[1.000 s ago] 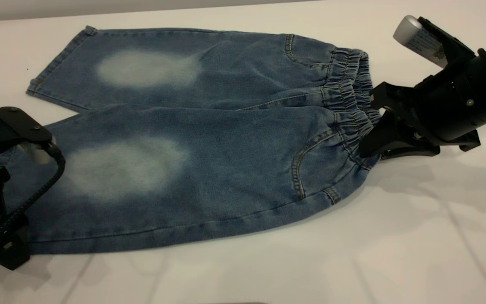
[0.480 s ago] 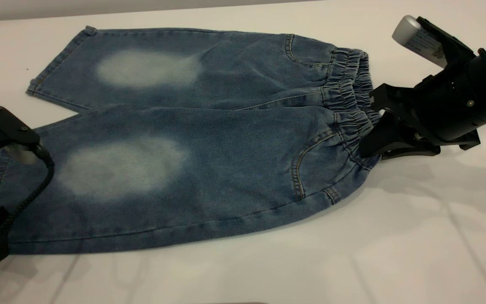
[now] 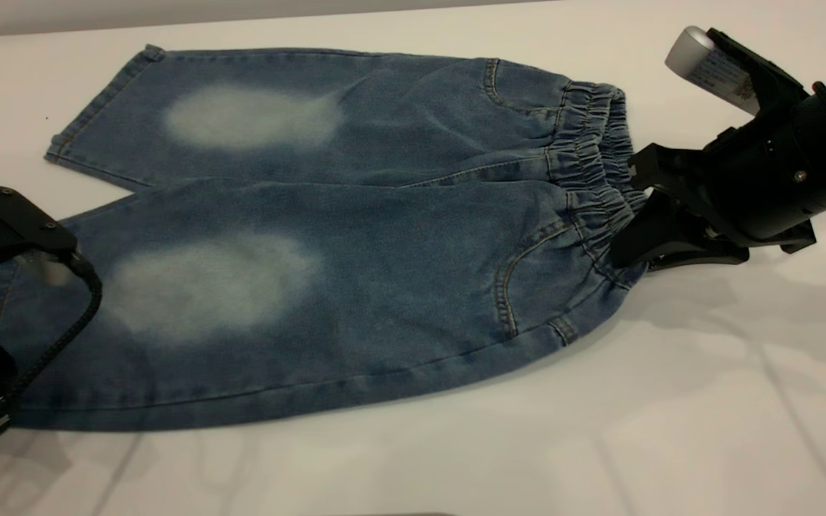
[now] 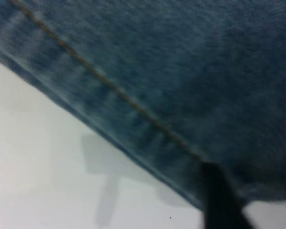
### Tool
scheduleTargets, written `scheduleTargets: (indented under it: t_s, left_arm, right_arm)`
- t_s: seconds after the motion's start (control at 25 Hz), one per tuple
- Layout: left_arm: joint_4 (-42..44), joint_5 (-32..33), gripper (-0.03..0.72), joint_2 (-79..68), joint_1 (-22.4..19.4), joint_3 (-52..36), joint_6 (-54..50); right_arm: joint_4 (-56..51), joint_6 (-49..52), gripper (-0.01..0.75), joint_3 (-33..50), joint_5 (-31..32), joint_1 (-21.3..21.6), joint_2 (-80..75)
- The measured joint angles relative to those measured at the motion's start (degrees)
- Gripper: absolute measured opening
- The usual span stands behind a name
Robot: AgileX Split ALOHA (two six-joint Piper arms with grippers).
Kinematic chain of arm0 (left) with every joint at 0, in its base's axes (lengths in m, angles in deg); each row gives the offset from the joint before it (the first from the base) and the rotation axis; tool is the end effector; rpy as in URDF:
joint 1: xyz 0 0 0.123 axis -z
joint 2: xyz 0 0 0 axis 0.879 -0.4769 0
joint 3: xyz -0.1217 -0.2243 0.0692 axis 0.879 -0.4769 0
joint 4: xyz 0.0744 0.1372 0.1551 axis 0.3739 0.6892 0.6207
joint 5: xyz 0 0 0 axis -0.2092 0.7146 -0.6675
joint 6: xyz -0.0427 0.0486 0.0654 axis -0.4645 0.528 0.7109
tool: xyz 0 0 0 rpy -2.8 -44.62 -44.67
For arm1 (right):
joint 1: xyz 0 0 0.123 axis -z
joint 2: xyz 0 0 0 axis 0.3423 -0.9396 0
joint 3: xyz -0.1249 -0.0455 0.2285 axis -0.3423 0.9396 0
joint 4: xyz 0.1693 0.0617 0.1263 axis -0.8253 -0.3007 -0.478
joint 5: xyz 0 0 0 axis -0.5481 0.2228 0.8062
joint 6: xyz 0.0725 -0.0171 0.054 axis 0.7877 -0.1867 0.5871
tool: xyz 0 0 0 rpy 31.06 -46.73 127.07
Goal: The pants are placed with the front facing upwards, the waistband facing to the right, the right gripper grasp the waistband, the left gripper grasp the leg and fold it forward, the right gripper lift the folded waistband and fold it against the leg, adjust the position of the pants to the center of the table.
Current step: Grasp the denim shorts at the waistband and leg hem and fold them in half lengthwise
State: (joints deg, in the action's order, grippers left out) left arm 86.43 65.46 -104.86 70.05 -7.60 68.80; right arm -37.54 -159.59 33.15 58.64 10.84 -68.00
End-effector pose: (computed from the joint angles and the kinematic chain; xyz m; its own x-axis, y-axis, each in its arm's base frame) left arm 0.2199 -0.0219 0.0572 -0.8129 0.5824 0.0088 0.5785 0.8055 0.1289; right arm 0.2750 0.0892 0.0577 -0.9520 0.0892 -0.2928 -0.0854 0.8412 0.5339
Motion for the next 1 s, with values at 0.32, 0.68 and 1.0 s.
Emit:
scheduleTargets:
  t_s: [0.32,0.68,1.0]
  left_arm:
    - [0.56,-0.79,0.035,1.72,0.00,-0.13,-0.65]
    - [0.65,0.75,0.029,19.85,-0.10,-0.50,-0.65]
    - [0.17,10.02,0.029,35.33,-0.10,-0.89,-1.08]
  right_arm:
    - [0.32,0.00,0.070,0.00,0.13,0.00,0.00]
    - [12.65,10.40,0.070,0.35,0.71,0.00,8.40]
    - [22.97,21.44,0.072,8.14,3.63,0.00,18.11]
